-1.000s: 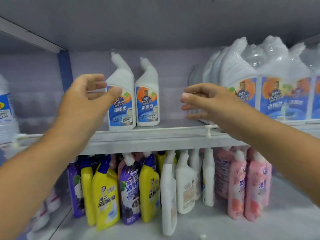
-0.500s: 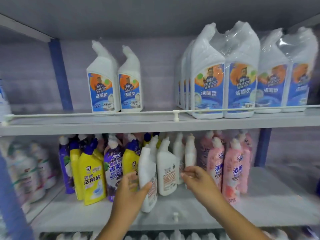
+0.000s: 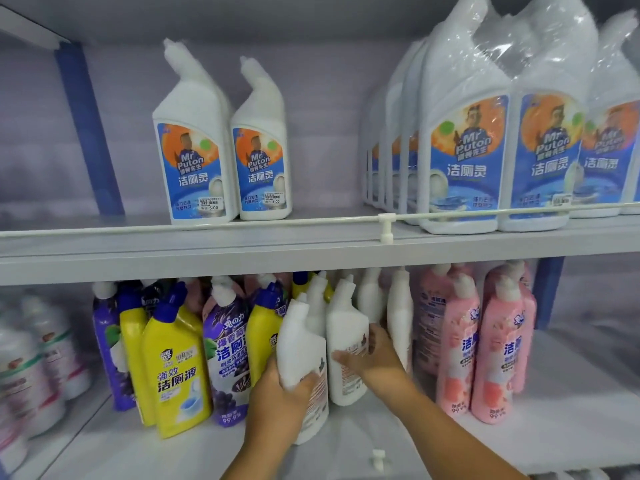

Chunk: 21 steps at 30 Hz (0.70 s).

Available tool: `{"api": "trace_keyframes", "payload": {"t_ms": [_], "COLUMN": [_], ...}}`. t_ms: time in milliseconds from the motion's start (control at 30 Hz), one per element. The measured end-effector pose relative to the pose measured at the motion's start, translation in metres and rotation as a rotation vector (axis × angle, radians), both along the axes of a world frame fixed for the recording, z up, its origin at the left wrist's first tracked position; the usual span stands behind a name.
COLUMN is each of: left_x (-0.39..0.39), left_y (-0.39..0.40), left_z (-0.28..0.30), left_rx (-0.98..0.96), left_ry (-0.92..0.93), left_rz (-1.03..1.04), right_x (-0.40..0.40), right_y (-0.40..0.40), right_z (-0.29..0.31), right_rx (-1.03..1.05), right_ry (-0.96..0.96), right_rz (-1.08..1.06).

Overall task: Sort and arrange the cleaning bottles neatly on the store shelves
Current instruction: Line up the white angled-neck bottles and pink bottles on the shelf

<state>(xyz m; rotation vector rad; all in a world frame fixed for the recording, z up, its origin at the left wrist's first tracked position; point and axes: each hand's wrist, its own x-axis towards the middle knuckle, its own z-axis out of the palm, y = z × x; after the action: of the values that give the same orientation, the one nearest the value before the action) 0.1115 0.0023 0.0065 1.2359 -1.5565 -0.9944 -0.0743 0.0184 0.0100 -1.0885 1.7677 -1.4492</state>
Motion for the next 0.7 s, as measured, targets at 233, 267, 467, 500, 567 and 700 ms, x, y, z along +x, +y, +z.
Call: {"api": "trace_keyframes", "payload": {"t_ms": [233, 267, 467, 500, 567, 700], "left_x": [0.028, 0.031, 0.051, 0.054, 0.059, 0.069], "left_y": [-0.02, -0.023, -0.032, -0.032, -0.032, -0.026], "left_z": [-0.014, -0.017, -0.021, -0.022, -0.024, -0.021], "left_rx": [0.034, 0.036, 0.039, 0.038, 0.051, 0.076], "left_ry": [0.048, 0.052, 0.053, 0.061, 0.071, 0.049], "left_rz": [-0.12, -0.138, -0.201, -0.196, -0.195, -0.198], "right_x": [0.003, 0.002, 0.006, 0.007, 0.011, 0.019], "right_y": [-0.009, -0.009, 0.008, 0.014, 0.027, 0.053], "right_z": [-0.002, -0.003, -0.01, -0.01, -0.008, -0.005], "right_rx": [0.039, 0.05, 0.079, 0.073, 0.057, 0.027], "right_ry": [-0.015, -0.025, 0.009, -0.002, -0.021, 0.039], "right_rz": [0.01, 0.015, 0.08, 0.097, 0.131, 0.172]}}
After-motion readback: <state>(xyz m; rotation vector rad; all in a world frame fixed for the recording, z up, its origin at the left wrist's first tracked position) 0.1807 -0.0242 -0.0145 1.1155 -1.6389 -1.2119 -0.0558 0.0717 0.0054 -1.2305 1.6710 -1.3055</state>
